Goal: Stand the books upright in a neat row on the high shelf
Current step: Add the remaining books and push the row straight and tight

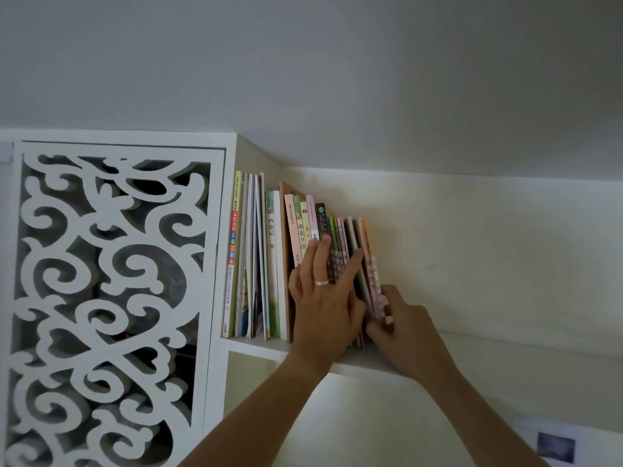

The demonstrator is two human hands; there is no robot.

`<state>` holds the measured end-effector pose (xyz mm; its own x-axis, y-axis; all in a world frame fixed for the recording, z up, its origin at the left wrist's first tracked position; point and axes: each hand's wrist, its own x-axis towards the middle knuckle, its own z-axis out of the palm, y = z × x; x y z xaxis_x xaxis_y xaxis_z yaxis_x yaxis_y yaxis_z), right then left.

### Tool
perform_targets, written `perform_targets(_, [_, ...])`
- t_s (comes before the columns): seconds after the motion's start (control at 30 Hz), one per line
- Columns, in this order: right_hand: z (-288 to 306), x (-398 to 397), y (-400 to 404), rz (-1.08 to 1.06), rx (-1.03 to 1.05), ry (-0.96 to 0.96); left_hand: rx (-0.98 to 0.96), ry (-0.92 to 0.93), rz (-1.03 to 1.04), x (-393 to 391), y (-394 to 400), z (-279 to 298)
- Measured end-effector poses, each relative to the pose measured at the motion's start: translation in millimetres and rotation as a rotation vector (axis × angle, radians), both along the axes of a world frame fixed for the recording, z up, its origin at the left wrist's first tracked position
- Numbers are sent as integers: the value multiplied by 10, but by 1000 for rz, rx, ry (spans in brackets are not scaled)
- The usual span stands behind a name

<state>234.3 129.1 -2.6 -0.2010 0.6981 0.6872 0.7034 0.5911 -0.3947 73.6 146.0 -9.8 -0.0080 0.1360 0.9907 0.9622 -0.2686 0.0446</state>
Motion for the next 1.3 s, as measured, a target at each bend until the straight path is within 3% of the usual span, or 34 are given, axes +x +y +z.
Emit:
perform_targets(0.13, [10,32,-61,-165,192,51,39,19,-66,-9,-8,-1])
perform_targets(0.3, [26,29,-62,-146,248,79,106,105,-107,-13,8,-21])
perform_targets(0.47, [26,111,-34,-97,338,278,65,89,-160,0,-40,-39])
perform_targets(0.6, [47,147,-51,-6,226,405,31,80,-200,5,-153,-99])
perform_targets(0.77, [57,122,-67,162,164,270,-84,188,-163,48,-218,-285])
perform_targets(0.93, [88,126,-82,293,-29,340,-89,65,-157,171,-242,-304])
perform_targets(1.07, [87,136,-96,332,-99,384,-56,7,-257,176,-277,-336])
perform_targets(1.23, [87,113,-139,381,-243,532,12,-223,-429,191,-390,-136])
perform_targets(1.3, [79,117,-122,395,-305,547,-19,-197,-447,229,-426,-110])
